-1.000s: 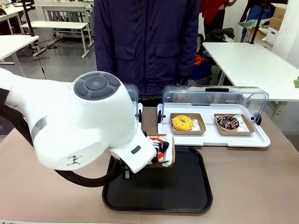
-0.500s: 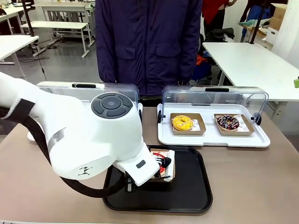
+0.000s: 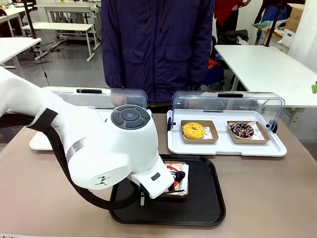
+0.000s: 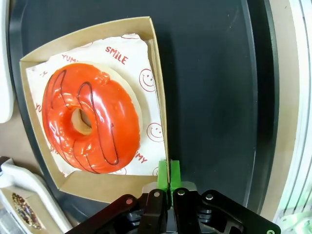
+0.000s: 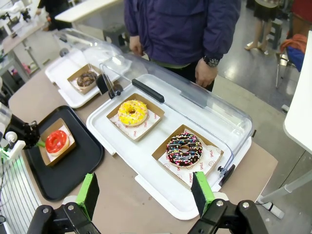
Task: Move the first donut from the left to the tray.
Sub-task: Pick up the Paper togo box containing the Donut indicated by the person and place it on the Handle tray.
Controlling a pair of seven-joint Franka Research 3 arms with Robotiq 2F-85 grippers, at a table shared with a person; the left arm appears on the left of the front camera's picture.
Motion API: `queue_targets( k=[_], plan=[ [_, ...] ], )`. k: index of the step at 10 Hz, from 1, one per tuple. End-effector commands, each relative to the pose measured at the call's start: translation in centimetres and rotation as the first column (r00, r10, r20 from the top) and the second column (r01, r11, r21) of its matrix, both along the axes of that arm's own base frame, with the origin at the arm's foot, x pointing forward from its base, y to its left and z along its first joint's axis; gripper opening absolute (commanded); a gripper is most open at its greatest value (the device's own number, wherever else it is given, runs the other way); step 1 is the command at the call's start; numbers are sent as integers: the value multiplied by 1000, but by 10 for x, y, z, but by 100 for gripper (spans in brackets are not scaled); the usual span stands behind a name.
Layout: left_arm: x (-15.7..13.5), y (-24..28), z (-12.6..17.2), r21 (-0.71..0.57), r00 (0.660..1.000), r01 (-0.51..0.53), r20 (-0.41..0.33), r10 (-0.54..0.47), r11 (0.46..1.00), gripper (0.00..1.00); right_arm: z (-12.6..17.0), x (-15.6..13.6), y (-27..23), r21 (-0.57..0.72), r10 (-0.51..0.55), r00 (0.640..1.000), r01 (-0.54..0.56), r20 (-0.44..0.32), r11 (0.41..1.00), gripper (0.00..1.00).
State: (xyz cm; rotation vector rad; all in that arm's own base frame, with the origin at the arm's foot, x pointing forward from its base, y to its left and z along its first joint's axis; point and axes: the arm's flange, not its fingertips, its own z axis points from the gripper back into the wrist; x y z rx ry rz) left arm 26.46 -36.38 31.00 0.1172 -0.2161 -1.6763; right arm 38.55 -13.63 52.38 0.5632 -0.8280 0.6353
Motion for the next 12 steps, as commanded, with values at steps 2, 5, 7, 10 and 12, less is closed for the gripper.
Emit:
queue_targets(
  k=[2, 5, 7, 10, 12],
  plan=[
    [4, -11, -7, 18, 1000, -16, 26, 16, 1000, 56, 1, 3, 0, 19, 13, 999, -14, 33, 1000, 100],
    [1, -1, 21, -22, 999, -44, 21, 45, 999, 100, 1, 3, 0, 19, 13, 999, -14, 33, 1000, 100],
    [0, 18, 59, -84, 995, -94, 32, 97, 992, 82, 1, 3, 0, 19, 13, 999, -14, 33, 1000, 100],
    [1, 31, 93, -80, 999, -39, 18, 40, 996, 100, 1, 3, 0, 19, 13, 999, -14, 33, 1000, 100],
    [3, 19, 87, -107, 995, -82, 44, 87, 991, 100, 1, 3, 0, 19, 13, 999, -14, 33, 1000, 100]
  ],
)
